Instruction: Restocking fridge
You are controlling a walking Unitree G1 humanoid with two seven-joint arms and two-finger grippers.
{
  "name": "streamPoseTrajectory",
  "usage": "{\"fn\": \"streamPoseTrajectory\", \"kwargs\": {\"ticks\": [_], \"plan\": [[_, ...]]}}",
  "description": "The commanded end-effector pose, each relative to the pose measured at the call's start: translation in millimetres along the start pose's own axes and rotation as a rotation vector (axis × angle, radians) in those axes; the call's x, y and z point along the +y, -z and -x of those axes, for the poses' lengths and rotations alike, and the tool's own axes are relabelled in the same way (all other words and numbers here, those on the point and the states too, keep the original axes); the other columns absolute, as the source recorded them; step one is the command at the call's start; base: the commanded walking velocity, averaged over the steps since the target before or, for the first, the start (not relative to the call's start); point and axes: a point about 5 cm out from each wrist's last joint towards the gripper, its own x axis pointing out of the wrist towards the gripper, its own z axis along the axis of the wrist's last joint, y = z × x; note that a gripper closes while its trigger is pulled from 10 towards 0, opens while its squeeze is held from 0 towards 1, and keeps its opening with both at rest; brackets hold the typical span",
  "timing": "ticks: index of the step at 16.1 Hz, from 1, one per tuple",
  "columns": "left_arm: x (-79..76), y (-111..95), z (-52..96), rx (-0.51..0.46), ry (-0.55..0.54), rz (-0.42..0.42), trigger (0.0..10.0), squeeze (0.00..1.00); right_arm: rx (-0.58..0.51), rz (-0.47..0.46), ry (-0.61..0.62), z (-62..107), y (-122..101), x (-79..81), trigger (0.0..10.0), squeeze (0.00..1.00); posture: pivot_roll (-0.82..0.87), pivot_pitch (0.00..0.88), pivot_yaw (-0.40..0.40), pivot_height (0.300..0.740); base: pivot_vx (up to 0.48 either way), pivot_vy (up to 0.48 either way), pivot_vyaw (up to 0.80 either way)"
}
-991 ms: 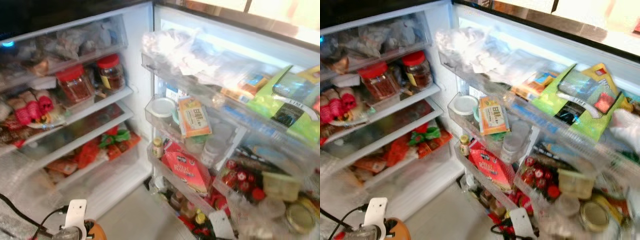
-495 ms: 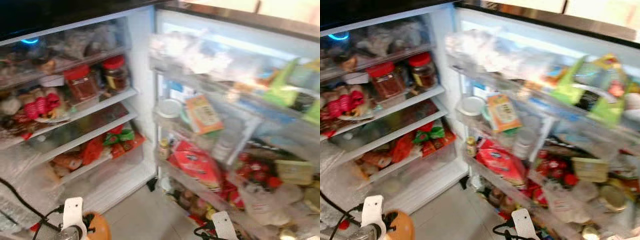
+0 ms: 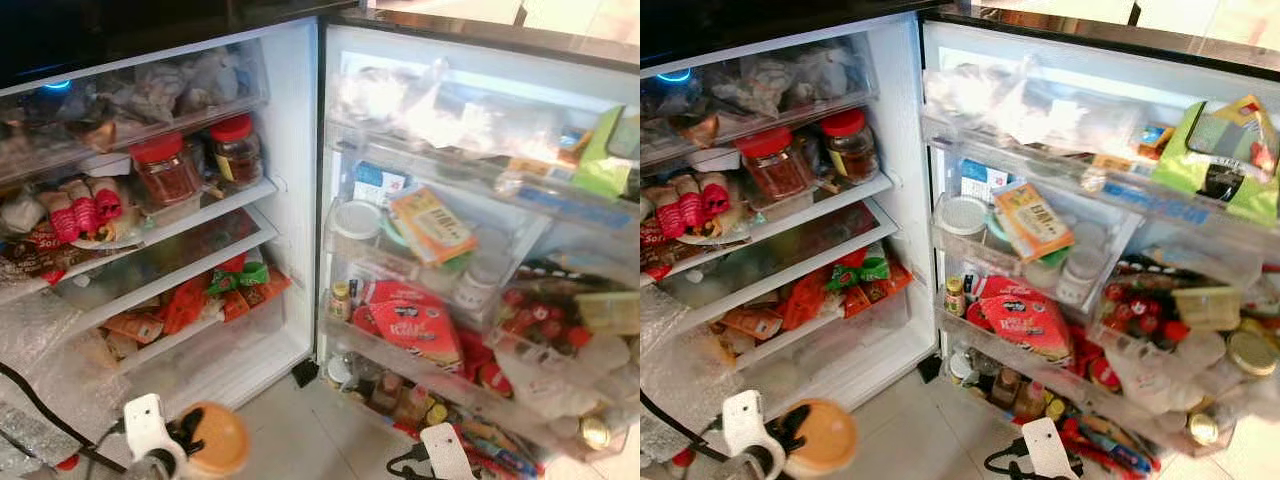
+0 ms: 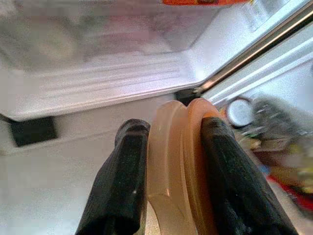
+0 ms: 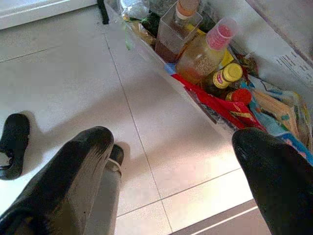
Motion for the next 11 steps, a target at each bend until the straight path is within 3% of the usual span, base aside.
{"fn": "streamPoseTrajectory", "kwargs": {"ticks": [1,2,4,8,11], "plan": [[1.7,-3.4,0.3,-0.033,0.001,0.044,10.0,0.00,-0.009,-0.001,0.013,-0.1,-1.7,-2.0,10.0,0.00,-0.13,0.030,-0.030,0.740,0.000,0.000,0.00],[-32.1,-31.8,-17.5,-0.138,0.057,0.083,10.0,0.00,-0.010,-0.003,0.007,-0.2,-1.9,-1.2,10.0,0.00,-0.14,0.038,-0.032,0.740,0.000,0.000,0.00],[-92.9,-93.2,-35.7,-0.314,0.182,0.103,10.0,0.00,-0.012,-0.004,-0.006,-0.2,-2.1,0.7,10.0,0.00,-0.13,0.047,-0.036,0.740,0.000,0.000,0.00],[-105.9,-121.7,-32.1,-0.449,0.281,0.220,10.0,0.00,-0.011,-0.001,-0.018,-1.0,-4.0,4.2,10.0,0.00,-0.14,0.058,-0.040,0.740,0.000,0.000,0.00],[-109.3,-134.4,-28.4,-0.504,0.343,0.255,10.0,0.00,-0.008,-0.001,-0.014,-0.9,-3.2,3.7,10.0,0.00,-0.14,0.058,-0.040,0.740,0.000,0.000,0.00]]}}
